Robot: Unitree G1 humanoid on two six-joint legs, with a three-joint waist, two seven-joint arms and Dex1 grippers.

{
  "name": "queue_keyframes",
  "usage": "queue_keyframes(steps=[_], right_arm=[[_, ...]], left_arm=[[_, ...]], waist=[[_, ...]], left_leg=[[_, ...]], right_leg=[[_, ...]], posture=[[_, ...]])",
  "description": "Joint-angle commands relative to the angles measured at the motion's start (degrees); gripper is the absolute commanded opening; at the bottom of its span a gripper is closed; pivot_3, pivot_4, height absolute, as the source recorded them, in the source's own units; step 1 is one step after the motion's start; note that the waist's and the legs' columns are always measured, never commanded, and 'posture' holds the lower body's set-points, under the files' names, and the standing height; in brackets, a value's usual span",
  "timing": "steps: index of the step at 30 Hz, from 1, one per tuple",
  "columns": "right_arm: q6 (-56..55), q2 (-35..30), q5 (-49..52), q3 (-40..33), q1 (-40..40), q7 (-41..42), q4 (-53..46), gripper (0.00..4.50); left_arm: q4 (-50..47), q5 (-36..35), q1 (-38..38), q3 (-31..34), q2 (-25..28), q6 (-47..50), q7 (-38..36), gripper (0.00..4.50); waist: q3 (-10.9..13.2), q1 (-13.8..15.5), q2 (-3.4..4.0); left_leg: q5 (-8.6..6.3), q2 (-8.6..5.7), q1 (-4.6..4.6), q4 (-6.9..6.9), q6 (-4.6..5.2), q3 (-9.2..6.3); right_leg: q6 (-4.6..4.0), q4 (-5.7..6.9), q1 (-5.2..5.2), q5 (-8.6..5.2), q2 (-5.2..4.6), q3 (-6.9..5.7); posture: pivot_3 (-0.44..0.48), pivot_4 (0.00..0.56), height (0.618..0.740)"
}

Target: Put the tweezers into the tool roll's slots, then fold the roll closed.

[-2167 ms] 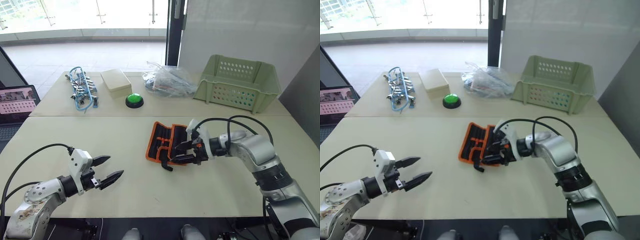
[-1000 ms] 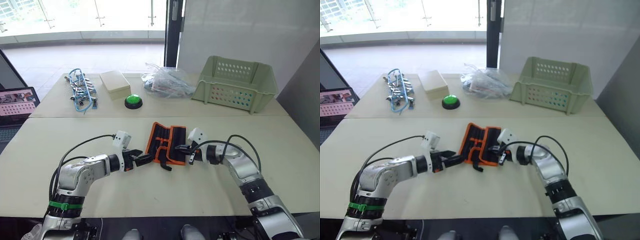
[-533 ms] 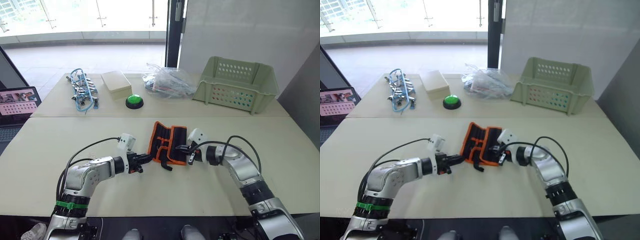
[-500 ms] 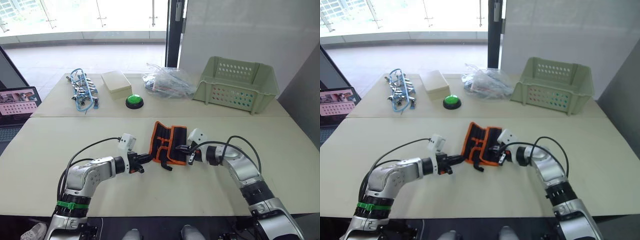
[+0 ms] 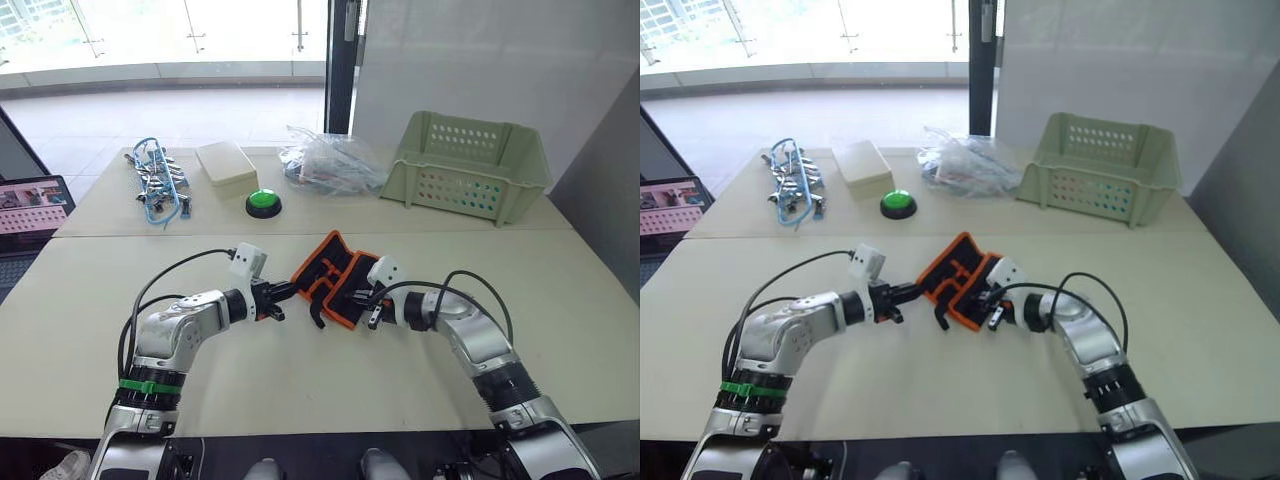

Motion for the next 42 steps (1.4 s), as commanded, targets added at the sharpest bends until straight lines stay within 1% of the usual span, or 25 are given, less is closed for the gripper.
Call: queue_keyframes(steps=[1,4,7,9,13,14,16,22,25,26,27,28,34,35,42], right_arm=[[2.2,0.2,-2.3,2.1,0.8,-0.7,1.4,0.0],[2.1,0.3,-2.6,2.2,1.0,-0.7,1.6,0.0],[2.1,0.1,-3.0,2.2,1.0,-0.5,1.6,0.0],[2.2,0.0,-3.1,2.0,1.0,-0.5,1.6,0.0],[2.1,0.0,-3.3,2.1,0.9,-0.5,1.8,0.0],[2.1,0.0,-3.4,2.1,0.9,-0.5,1.8,0.0],[2.2,0.1,-3.4,2.2,0.9,-0.5,1.7,0.0],[2.2,0.1,-3.6,2.2,0.8,-0.6,1.6,0.0],[2.3,0.0,-3.7,2.2,0.9,-0.6,1.3,0.0],[2.3,-0.1,-3.7,2.2,1.0,-0.6,1.2,0.0],[2.3,-0.1,-3.8,2.3,1.1,-0.6,1.2,0.0],[2.3,-0.1,-3.8,2.2,1.1,-0.6,1.1,0.0],[2.4,-0.1,-3.9,2.2,1.2,-0.8,1.0,0.0],[2.4,-0.1,-3.9,2.2,1.2,-0.9,1.0,0.0],[2.5,-0.4,-4.2,2.4,1.3,-1.0,0.8,0.0]], left_arm=[[-2.8,0.7,-1.4,-0.9,0.2,-2.9,-2.4,0.01],[-2.3,1.4,-1.8,-1.4,-0.6,-2.9,-2.3,0.01],[0.3,1.9,-2.6,-0.2,-0.7,0.4,0.4,0.01],[2.1,0.7,-2.9,1.3,-0.4,3.4,0.8,0.63],[5.3,0.1,-4.0,3.0,-0.3,5.5,0.9,1.81],[6.3,-0.2,-4.5,3.5,-0.6,5.8,0.7,2.22],[8.1,-0.6,-5.4,4.5,-1.2,6.0,0.6,2.87],[11.4,-1.9,-8.3,7.1,-3.6,6.1,1.0,2.87],[11.8,-2.2,-9.2,7.3,-4.0,6.3,0.5,2.87],[11.8,-2.2,-9.4,7.1,-4.1,6.4,0.3,2.46],[11.8,-2.0,-9.6,6.7,-4.1,6.4,0.0,2.33],[11.8,-1.8,-9.6,6.2,-4.0,6.4,-0.3,2.11],[11.7,-1.3,-9.9,4.4,-3.4,8.9,-1.0,0.12],[11.7,-1.4,-10.2,4.5,-3.5,9.1,-0.9,0.05],[10.8,-1.9,-11.9,5.0,-4.0,8.3,-1.2,0.05]], waist=[[0.0,0.0,0.0],[0.0,0.1,0.0],[0.0,0.2,0.0],[0.0,0.2,0.0],[0.0,0.2,0.0],[0.0,0.2,0.0],[0.0,0.3,-0.02],[0.0,0.3,-0.03],[0.0,0.2,-0.03],[0.0,0.2,-0.03],[0.0,0.2,-0.03],[0.0,0.2,-0.03],[0.0,0.2,-0.03],[0.0,0.2,-0.03],[0.0,0.3,-0.03]], left_leg=[[0.0,0.0,0.0,0.0,0.0,0.0],[0.0,0.0,0.01,0.0,0.0,0.0],[0.0,-0.01,0.02,0.0,0.0,0.0],[0.0,0.0,0.03,0.0,0.0,0.0],[0.0,-0.01,0.04,0.0,0.0,0.0],[0.0,-0.01,0.04,0.0,0.0,0.0],[0.0,-0.01,0.04,0.01,0.0,0.0],[0.0,-0.01,0.06,0.01,0.0,0.0],[0.0,-0.01,0.06,0.01,0.0,0.0],[0.0,-0.01,0.06,0.01,0.0,0.0],[0.0,-0.01,0.06,0.01,0.0,0.0],[0.0,-0.01,0.06,0.01,0.0,0.0],[0.0,-0.01,0.06,0.01,0.0,-0.01],[0.0,-0.01,0.06,0.01,0.0,-0.01],[0.0,-0.01,0.05,0.01,-0.01,-0.01]], right_leg=[[0.0,0.0,0.0,0.0,0.0,0.0],[0.0,-0.01,0.04,0.0,0.0,0.0],[0.0,-0.02,0.06,0.0,0.0,0.0],[0.0,-0.01,0.06,0.0,0.0,0.0],[0.0,0.0,0.06,0.0,0.0,-0.01],[0.0,0.0,0.06,0.0,-0.01,0.0],[0.0,0.0,0.07,0.0,-0.01,-0.01],[0.0,0.01,0.07,0.0,-0.01,-0.01],[0.0,0.01,0.07,0.0,-0.01,-0.01],[0.0,0.01,0.07,0.0,-0.01,-0.01],[0.0,0.01,0.07,0.0,-0.01,-0.01],[0.0,0.01,0.07,0.0,-0.01,-0.01],[0.0,0.01,0.08,0.0,-0.01,-0.01],[0.0,0.01,0.07,0.0,0.0,-0.01],[0.0,0.0,0.07,0.0,-0.01,-0.01]], posture=[[0.0,0.15,0.74],[0.0,0.15,0.74],[0.0,0.15,0.74],[0.0,0.15,0.74],[0.0,0.15,0.74],[0.0,0.15,0.74],[0.0,0.15,0.74],[0.0,0.15,0.74],[0.0,0.15,0.74],[0.0,0.15,0.74],[0.0,0.15,0.74],[0.0,0.15,0.74],[0.0,0.15,0.74],[0.0,0.15,0.74],[0.0,0.15,0.74]])
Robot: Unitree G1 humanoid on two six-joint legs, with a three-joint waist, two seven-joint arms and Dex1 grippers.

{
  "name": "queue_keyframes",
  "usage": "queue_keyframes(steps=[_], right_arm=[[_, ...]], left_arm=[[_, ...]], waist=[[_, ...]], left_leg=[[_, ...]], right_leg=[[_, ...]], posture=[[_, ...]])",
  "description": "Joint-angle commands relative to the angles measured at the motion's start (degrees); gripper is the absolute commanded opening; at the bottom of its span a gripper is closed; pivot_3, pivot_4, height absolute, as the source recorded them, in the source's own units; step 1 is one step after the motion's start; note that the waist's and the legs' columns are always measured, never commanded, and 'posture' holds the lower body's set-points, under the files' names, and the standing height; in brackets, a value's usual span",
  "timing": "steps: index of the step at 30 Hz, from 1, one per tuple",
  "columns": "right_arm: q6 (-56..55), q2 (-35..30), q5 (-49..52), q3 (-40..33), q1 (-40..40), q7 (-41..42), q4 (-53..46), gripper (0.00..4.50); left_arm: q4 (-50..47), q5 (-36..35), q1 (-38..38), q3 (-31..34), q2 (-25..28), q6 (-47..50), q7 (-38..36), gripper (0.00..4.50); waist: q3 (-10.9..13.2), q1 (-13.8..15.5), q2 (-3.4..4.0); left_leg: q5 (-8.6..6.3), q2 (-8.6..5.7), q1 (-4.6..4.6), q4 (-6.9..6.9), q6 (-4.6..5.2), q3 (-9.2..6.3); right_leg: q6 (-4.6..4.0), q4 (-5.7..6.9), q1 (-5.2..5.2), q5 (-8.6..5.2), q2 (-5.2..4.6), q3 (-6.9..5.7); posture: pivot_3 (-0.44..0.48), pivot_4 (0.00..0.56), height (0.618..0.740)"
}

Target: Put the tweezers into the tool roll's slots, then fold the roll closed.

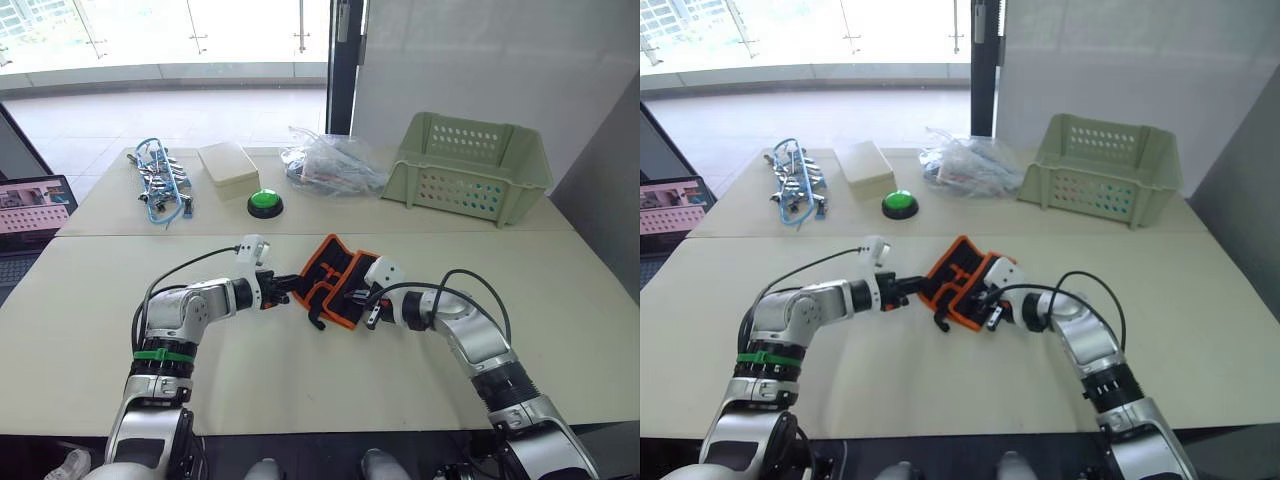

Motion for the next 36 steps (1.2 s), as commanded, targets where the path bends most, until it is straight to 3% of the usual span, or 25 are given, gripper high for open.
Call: queue_keyframes(steps=[1,10,24,36], right_arm=[[2.2,-0.5,-2.1,1.7,1.5,-0.5,1.4,0.0],[2.9,-0.5,-2.0,1.9,2.0,-1.0,0.6,0.0],[4.6,-1.5,-1.4,0.8,2.6,-1.9,-1.7,0.0],[17.0,-7.5,13.0,-13.3,-4.0,3.1,-8.0,0.0]], left_arm=[[-2.1,-1.1,-2.4,0.8,-0.3,-0.7,-1.1,0.05],[-8.3,-0.9,-2.5,-8.2,0.3,2.7,-8.6,0.05],[-2.4,6.4,-3.3,-17.6,-4.1,-0.3,-8.0,0.05],[1.3,11.4,-1.1,-21.9,-5.4,-3.7,-10.5,0.05]], waist=[[0.0,0.0,0.0],[0.0,0.1,0.0],[0.0,0.2,0.0],[0.0,0.8,0.03]], left_leg=[[0.0,0.0,0.0,0.0,0.0,0.0],[0.0,-0.01,0.0,0.0,0.0,0.0],[0.0,-0.01,0.0,0.0,0.0,0.0],[-0.01,-0.06,-0.14,0.0,0.02,0.0]], right_leg=[[0.0,0.0,0.0,0.0,0.0,0.0],[0.0,-0.01,0.02,0.0,0.0,0.0],[0.0,-0.05,0.05,0.0,0.0,0.0],[0.02,-0.27,0.05,-0.01,-0.04,-0.01]], posture=[[0.0,0.15,0.74],[0.0,0.15,0.74],[0.0,0.15,0.74],[0.0,0.15,0.74]])
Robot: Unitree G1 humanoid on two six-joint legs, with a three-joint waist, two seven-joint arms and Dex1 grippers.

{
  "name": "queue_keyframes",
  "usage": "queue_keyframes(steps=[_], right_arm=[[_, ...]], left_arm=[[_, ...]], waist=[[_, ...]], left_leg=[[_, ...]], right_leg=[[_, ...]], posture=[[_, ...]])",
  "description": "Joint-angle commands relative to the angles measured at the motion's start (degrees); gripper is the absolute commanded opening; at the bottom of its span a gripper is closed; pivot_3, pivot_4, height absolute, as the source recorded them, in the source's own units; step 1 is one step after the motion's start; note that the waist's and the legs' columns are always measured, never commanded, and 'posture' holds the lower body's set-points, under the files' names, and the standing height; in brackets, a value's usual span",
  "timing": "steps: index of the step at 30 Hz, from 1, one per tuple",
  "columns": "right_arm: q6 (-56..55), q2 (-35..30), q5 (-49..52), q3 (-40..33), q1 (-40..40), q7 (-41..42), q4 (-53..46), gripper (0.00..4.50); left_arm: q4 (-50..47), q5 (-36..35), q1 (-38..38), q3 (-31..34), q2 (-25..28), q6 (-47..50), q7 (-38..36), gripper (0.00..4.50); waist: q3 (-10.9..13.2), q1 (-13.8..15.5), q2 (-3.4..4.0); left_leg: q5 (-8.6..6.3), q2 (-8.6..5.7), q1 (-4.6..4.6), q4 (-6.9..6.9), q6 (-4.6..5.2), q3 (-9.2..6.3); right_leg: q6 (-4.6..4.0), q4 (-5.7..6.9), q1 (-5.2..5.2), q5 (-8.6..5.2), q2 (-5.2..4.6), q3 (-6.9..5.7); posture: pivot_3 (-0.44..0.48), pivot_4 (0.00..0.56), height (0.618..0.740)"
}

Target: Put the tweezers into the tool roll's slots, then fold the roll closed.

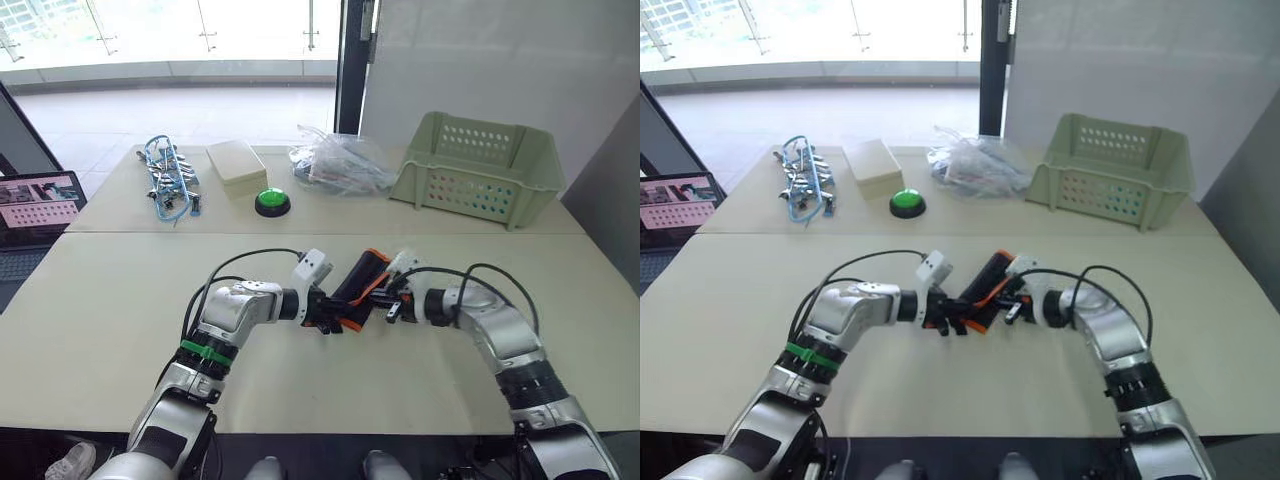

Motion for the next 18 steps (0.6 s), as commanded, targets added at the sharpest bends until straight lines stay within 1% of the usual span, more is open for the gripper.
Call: queue_keyframes(steps=[1,4,9,14,16,18], right_arm=[[0.2,0.6,3.6,-3.9,-2.5,-0.2,-2.2,0.0],[-2.1,1.3,2.3,-3.0,-2.9,-0.8,-1.0,0.0],[-6.8,5.4,-2.1,2.0,-4.4,-2.9,5.0,0.0],[-11.8,5.0,-9.0,8.7,-2.6,-3.4,10.6,0.0],[-12.6,5.1,-10.8,9.9,-2.4,-4.1,13.2,0.0],[-13.0,5.2,-11.9,10.6,-2.6,-4.6,15.2,0.0]], left_arm=[[3.2,2.0,1.4,-2.9,-0.9,0.3,-0.7,0.05],[4.2,2.9,1.2,-3.0,-1.0,-0.2,-0.8,0.05],[5.3,4.6,1.0,-3.8,-1.3,-1.0,-1.4,0.05],[1.1,6.5,3.0,-6.7,0.3,-3.9,-3.8,0.05],[-0.4,6.6,3.7,-5.8,0.7,-5.1,-3.2,0.05],[-1.5,5.5,4.0,-3.0,0.5,-6.7,-2.9,0.05]], waist=[[0.0,-0.1,0.0],[0.0,0.0,0.01],[0.0,0.0,0.01],[0.0,0.1,0.03],[-0.1,-0.2,0.02],[-0.1,-0.4,0.0]], left_leg=[[0.0,0.02,0.02,0.0,0.01,0.0],[-0.01,0.03,0.08,-0.02,0.01,-0.03],[-0.01,-0.01,0.19,0.0,0.02,-0.05],[-0.01,-0.01,0.19,0.0,0.02,-0.06],[-0.02,0.02,0.25,-0.01,0.04,-0.06],[-0.03,0.03,0.34,-0.03,0.05,-0.07]], right_leg=[[0.0,0.0,0.01,0.0,0.02,0.0],[0.0,-0.14,0.18,0.0,0.03,-0.04],[0.06,-0.3,0.41,0.0,0.0,-0.05],[0.06,-0.3,0.41,0.0,-0.01,-0.05],[0.06,-0.29,0.45,0.0,0.02,-0.06],[0.06,-0.3,0.54,0.0,0.02,-0.06]], posture=[[0.0,0.15,0.74],[0.0,0.15,0.74],[0.0,0.15,0.74],[0.0,0.15,0.74],[0.0,0.15,0.74],[0.0,0.15,0.74]])
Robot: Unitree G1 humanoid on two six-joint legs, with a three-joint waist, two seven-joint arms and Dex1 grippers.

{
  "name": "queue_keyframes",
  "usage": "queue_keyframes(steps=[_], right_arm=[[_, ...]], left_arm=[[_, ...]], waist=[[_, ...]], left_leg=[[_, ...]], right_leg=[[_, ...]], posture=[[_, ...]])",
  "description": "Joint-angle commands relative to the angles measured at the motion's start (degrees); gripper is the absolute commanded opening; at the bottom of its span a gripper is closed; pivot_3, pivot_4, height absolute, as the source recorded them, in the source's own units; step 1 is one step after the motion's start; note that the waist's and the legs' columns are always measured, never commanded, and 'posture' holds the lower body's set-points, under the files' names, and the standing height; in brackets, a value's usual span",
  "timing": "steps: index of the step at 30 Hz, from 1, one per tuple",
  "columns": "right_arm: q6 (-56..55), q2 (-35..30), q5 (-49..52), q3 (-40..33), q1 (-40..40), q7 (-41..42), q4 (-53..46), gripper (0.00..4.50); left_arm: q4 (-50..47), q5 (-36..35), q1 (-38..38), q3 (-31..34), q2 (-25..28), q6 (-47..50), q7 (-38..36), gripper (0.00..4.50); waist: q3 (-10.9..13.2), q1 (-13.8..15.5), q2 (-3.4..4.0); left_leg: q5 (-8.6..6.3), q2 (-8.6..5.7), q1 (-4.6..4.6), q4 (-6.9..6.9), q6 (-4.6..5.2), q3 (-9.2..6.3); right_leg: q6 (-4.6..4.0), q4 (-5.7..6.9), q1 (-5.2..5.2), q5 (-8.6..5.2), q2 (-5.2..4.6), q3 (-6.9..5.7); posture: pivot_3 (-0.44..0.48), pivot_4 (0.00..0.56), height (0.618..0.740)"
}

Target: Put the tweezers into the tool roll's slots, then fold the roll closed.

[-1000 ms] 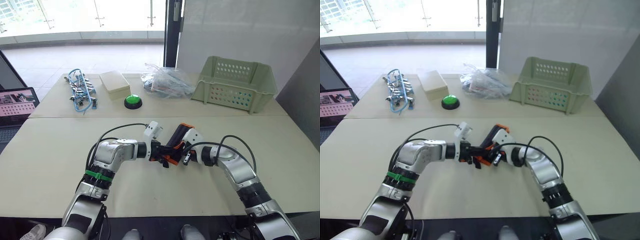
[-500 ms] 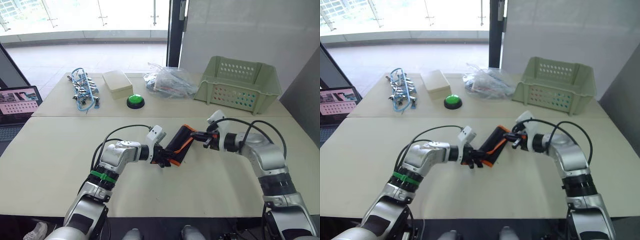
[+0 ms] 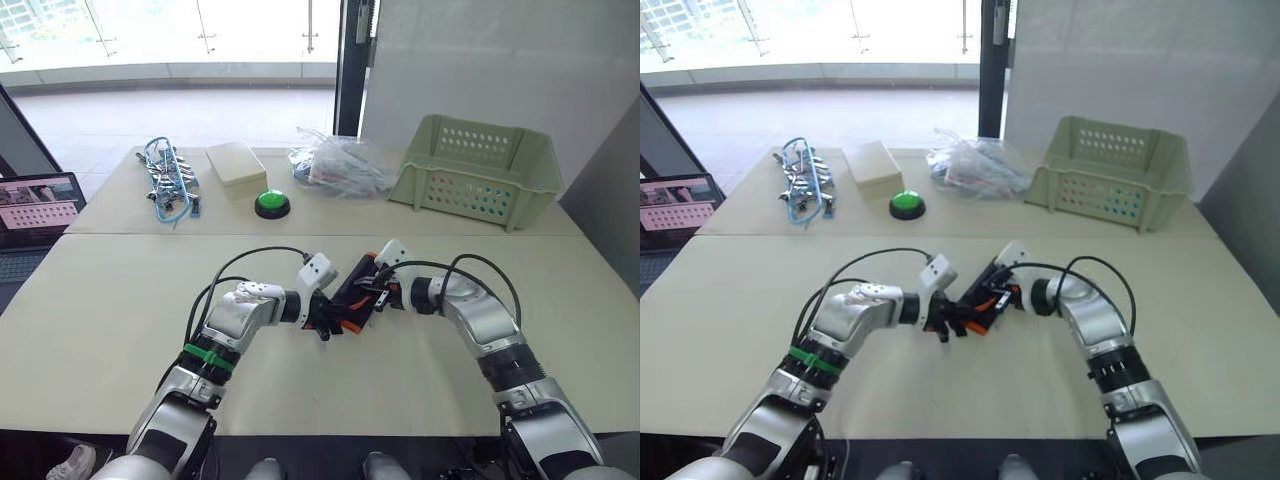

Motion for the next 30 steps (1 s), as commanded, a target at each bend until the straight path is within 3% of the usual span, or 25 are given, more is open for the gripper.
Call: queue_keyframes(steps=[1,5,11,14,18,23,24,30], right_arm=[[0.1,-0.6,-4.1,2.1,1.1,-1.4,5.0,0.0],[-1.1,-1.0,-5.2,2.8,1.1,-1.0,6.3,0.0],[-1.1,-1.2,-5.2,2.8,1.0,-0.5,6.3,0.0],[-1.0,-1.2,-5.1,2.8,0.9,-0.4,6.1,0.0],[-0.7,-1.1,-4.8,2.6,1.1,-0.3,5.6,0.0],[0.3,-1.2,-3.1,0.9,1.2,-0.2,2.8,0.0],[0.8,-1.0,-2.5,0.2,1.2,-0.3,1.9,0.0],[0.8,-0.3,-0.4,-2.2,1.8,-1.0,-1.9,0.0]], left_arm=[[-0.6,-0.4,2.5,0.6,-0.1,-0.8,-0.3,0.05],[-6.0,-6.6,2.2,7.9,-0.1,0.0,-1.8,1.16],[-12.6,-12.2,2.0,12.9,2.6,0.7,-3.8,3.13],[-10.4,-9.7,0.6,13.0,3.4,-1.7,-1.5,3.13],[-6.8,-6.7,0.4,10.0,3.2,-5.7,-2.0,2.0],[-1.5,-2.3,0.1,6.2,-0.2,-11.8,-0.9,0.22],[-1.0,-1.9,0.1,5.7,-0.9,-12.5,-1.0,0.03],[5.2,6.8,0.0,-2.2,-0.4,-17.9,-2.2,0.03]], waist=[[0.0,-0.2,-0.02],[0.0,-0.2,-0.03],[0.0,-0.1,-0.03],[0.0,0.0,-0.03],[0.0,-0.1,-0.03],[0.0,0.2,-0.03],[0.0,0.2,-0.04],[0.0,0.0,-0.03]], left_leg=[[0.0,0.0,0.04,0.0,0.0,0.0],[0.0,0.0,0.11,0.0,0.0,0.0],[0.01,-0.01,0.13,0.01,-0.01,-0.02],[0.01,-0.01,0.14,0.01,-0.02,-0.02],[0.01,-0.01,0.14,0.01,-0.01,-0.02],[0.01,-0.03,0.13,0.02,-0.02,-0.03],[0.01,-0.02,0.11,0.02,-0.02,-0.02],[0.01,-0.03,-0.04,0.02,-0.01,-0.03]], right_leg=[[0.0,-0.01,0.05,0.0,0.0,0.0],[0.01,-0.01,0.13,-0.01,-0.01,0.0],[0.02,0.0,0.18,-0.01,-0.02,0.0],[0.02,-0.01,0.2,-0.01,-0.02,0.0],[0.02,-0.01,0.2,-0.01,-0.01,0.0],[0.01,-0.02,0.2,-0.01,-0.02,0.0],[0.01,-0.02,0.18,-0.01,-0.02,0.0],[0.01,-0.02,0.03,-0.01,-0.01,0.0]], posture=[[0.0,0.15,0.74],[0.0,0.15,0.74],[0.0,0.15,0.74],[0.0,0.15,0.74],[0.0,0.15,0.74],[0.0,0.15,0.74],[0.0,0.15,0.74],[0.0,0.15,0.74]])
